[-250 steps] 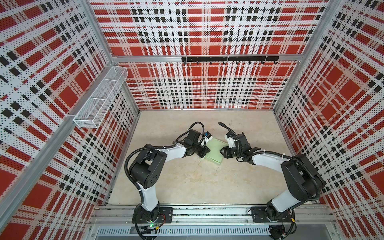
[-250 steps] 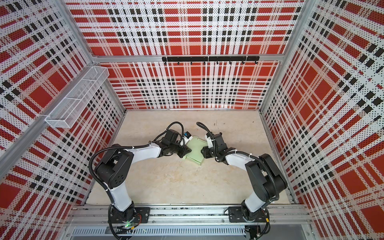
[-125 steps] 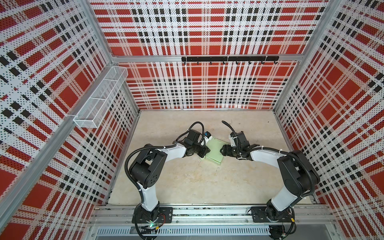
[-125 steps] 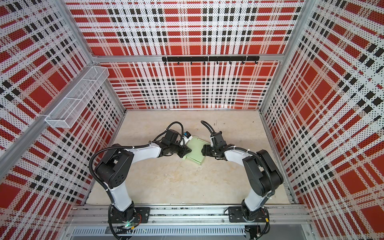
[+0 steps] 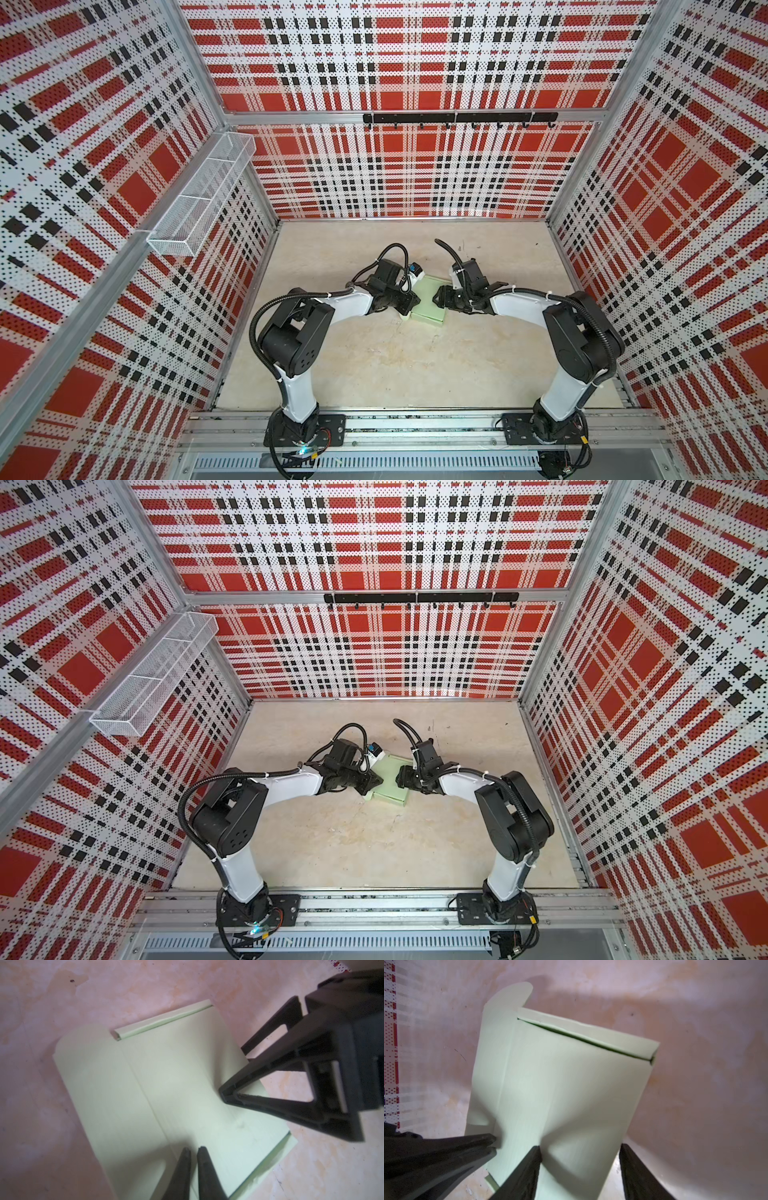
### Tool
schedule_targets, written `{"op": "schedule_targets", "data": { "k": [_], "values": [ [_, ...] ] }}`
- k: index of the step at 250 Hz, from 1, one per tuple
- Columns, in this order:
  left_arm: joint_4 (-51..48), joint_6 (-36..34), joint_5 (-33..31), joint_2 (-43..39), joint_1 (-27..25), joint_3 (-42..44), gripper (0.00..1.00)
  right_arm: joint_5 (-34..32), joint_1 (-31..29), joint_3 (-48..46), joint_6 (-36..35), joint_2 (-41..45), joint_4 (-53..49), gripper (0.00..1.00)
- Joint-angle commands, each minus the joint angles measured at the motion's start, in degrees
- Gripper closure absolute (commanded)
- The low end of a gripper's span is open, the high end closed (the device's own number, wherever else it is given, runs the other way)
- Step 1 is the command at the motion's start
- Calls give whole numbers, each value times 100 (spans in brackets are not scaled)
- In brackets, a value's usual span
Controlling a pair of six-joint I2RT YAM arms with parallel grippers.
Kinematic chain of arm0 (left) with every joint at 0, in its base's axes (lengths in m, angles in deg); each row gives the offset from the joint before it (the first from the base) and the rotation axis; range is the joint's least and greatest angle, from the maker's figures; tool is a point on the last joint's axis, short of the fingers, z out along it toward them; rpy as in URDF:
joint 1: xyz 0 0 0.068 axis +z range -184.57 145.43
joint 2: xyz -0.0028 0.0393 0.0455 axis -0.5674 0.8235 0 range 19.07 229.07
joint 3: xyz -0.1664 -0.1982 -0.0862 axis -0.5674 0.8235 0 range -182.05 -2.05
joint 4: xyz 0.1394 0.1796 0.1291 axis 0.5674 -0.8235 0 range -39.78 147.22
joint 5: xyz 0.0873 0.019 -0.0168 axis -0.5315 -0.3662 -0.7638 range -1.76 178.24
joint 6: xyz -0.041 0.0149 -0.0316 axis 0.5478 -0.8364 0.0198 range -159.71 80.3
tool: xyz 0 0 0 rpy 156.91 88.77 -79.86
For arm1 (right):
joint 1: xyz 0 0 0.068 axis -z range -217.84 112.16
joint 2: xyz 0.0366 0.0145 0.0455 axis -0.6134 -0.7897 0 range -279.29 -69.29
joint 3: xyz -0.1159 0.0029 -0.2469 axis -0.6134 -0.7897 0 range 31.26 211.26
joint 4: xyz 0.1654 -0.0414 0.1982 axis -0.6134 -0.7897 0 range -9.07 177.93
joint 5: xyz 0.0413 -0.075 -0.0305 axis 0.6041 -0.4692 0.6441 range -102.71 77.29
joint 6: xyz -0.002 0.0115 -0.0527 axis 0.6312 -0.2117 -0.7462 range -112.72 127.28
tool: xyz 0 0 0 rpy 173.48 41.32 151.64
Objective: Fold the paper box
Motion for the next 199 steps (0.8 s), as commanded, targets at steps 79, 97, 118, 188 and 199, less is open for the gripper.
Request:
{"op": "schedule_targets", "data": {
  "k": [79,97,118,188,199],
  "values": [
    [-62,392,242,-642,94,-27,61,-293,-21,381,-1418,-564,-587,41],
    [-53,490,314,-737,196,-50,56,-251,-2,428,-1620,-607,-590,41],
    [-70,662,320,-822,402,-68,53,-108,47,435,-1798,-640,-516,41],
    [737,1903,-342,-825,943,694,35,349,129,585,-2567,-811,-246,41],
    [788,2075,-416,-771,943,733,30,373,132,628,-2667,-835,-255,41]
  ]
}}
